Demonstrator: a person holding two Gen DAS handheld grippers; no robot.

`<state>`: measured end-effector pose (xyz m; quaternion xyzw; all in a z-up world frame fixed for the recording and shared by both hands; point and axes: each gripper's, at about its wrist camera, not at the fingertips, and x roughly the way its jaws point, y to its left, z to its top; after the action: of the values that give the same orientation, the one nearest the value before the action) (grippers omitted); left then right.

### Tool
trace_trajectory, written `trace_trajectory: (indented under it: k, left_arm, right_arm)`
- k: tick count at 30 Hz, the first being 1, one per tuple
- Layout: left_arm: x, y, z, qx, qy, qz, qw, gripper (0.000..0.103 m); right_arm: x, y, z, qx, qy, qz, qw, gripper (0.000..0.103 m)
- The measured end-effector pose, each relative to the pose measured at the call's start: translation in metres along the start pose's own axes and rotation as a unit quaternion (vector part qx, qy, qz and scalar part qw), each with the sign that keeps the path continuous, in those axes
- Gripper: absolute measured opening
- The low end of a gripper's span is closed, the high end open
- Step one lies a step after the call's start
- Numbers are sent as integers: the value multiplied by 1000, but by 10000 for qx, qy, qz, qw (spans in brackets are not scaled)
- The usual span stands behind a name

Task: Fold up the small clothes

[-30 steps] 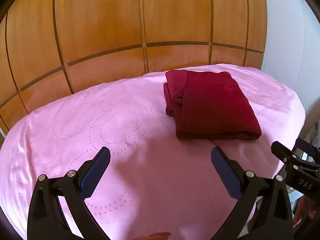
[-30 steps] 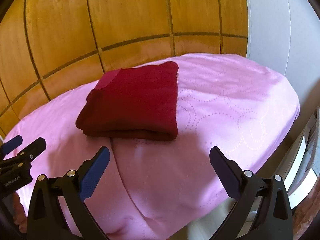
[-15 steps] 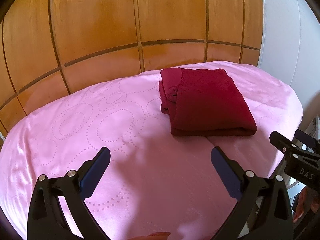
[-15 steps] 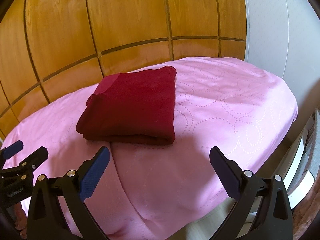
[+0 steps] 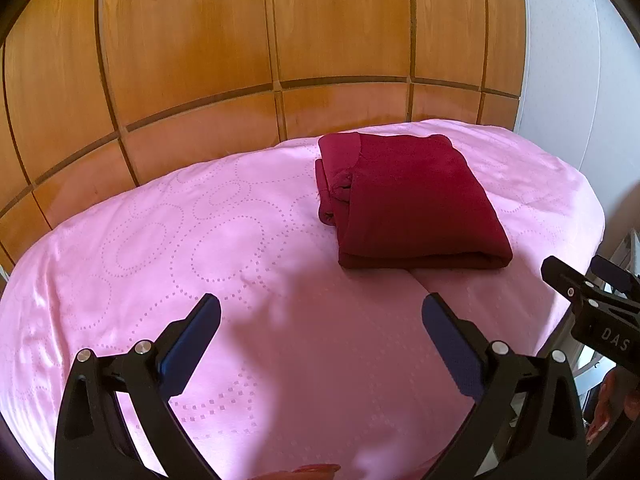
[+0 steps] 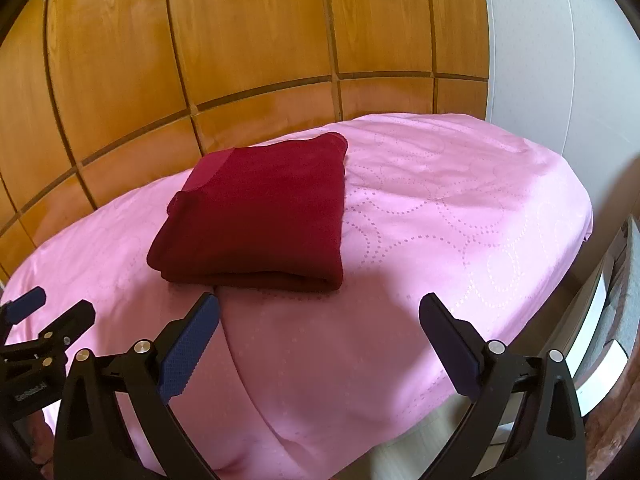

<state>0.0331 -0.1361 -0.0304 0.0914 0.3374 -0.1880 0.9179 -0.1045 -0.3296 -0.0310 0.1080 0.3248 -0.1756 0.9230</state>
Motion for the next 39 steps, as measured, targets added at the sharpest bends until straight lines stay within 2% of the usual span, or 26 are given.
trace_trajectory:
  k: [26,39]
  left_arm:
    - [6,3,0,-171,174,-155,9996,101]
    - [6,0,0,-107,183,-206,9996,101]
  right_arm:
    - [1,0,1,-20,38,19,10000,99]
    - [3,0,2,-19,41,34,10000,99]
